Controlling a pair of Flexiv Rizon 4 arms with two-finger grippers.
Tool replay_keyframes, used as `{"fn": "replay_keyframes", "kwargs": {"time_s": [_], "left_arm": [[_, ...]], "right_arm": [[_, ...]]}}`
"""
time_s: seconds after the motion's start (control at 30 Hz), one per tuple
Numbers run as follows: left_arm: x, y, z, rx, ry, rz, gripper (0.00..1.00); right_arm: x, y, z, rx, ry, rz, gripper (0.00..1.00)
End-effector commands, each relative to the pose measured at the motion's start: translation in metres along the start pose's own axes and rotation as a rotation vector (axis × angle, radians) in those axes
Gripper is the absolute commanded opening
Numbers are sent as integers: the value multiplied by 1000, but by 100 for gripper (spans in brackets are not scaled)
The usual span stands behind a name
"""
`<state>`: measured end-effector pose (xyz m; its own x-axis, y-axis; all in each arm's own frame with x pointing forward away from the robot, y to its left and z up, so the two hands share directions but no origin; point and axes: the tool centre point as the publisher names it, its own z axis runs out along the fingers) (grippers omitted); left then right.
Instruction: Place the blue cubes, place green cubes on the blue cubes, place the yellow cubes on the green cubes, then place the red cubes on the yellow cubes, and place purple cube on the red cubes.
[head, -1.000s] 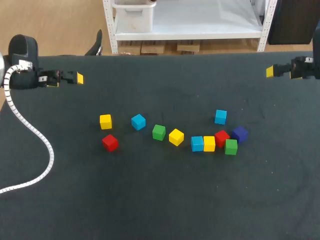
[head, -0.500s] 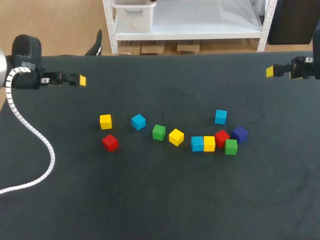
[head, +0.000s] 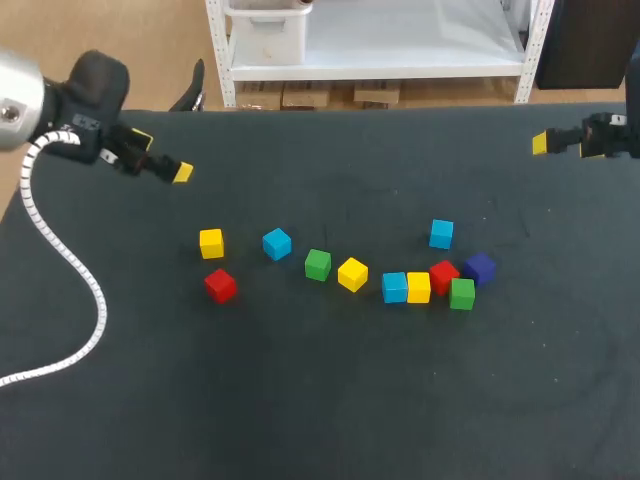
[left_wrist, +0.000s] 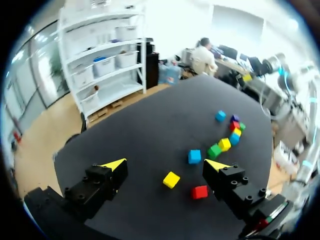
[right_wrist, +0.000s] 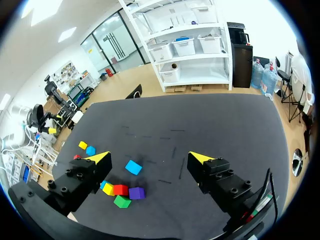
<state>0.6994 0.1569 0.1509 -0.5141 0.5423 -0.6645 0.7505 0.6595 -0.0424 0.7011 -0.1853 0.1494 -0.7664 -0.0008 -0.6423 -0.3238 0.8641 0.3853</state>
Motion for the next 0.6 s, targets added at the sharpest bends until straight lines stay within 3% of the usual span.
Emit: {"fn": "replay_keyframes", "kwargs": {"time_s": [0.03,0.1,0.6], "left_arm": [[-2,9,-6,220,200,823,100],[1,9,-10,260,167,887,100],[1,9,-10,260,167,887,100]], "right_arm": [[0,0,0,2,-1,0,100],[0,0,0,2,-1,0,100],[0,0,0,2,-1,0,100]]}}
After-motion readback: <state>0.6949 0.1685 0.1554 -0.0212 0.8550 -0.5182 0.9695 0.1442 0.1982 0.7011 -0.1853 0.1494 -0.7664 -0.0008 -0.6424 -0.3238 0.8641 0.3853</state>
